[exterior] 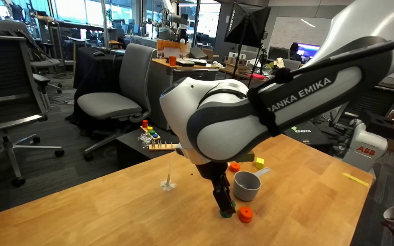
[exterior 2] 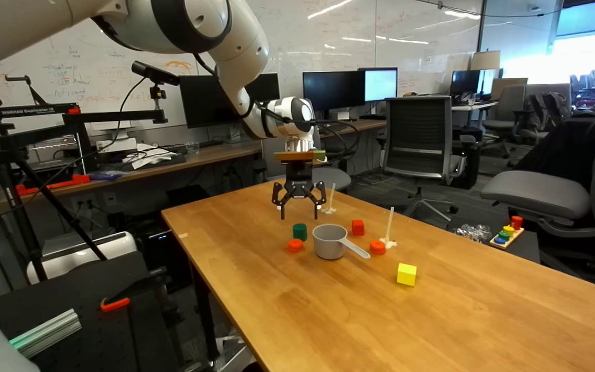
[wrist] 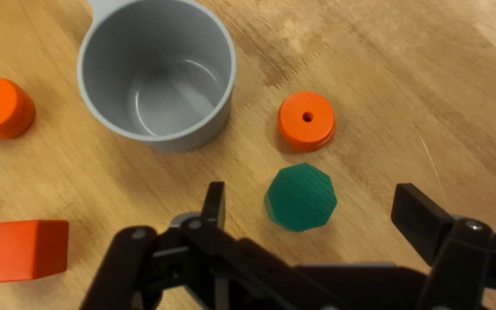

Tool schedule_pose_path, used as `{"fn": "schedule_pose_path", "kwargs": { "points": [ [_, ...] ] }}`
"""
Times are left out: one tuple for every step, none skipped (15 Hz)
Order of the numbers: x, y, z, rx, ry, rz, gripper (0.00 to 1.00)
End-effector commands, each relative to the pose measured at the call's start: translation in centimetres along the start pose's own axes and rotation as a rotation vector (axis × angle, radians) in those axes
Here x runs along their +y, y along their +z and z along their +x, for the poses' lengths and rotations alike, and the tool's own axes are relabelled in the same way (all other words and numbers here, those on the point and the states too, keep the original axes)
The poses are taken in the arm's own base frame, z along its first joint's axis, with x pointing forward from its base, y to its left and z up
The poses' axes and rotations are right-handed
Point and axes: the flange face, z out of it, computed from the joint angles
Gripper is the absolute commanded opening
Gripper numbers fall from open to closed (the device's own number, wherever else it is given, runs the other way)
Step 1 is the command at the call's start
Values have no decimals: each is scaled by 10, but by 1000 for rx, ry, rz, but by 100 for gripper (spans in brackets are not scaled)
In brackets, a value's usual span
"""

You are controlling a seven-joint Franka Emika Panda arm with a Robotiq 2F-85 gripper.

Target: Put the green, orange and yellow b=objects and put them in the pot

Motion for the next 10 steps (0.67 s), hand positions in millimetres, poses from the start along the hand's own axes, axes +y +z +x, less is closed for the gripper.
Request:
{"fn": "schedule_pose_path", "kwargs": {
  "points": [
    [6, 2, 8, -15, -19, 23, 100],
    [7, 5, 9, -19, -20, 26, 100],
    [8, 7, 10, -23, -20, 29, 100],
    [9, 9, 11, -27, -20, 29, 100],
    [9, 11, 11, -30, -19, 32, 100],
    [10, 13, 11, -34, -16, 35, 100],
    [11, 14, 12, -37, -13, 36, 100],
    [12, 15, 12, -42, -11, 36, 100],
    [12, 16, 12, -45, -9, 35, 100],
    [14, 17, 11, -47, -11, 34, 100]
  ]
}}
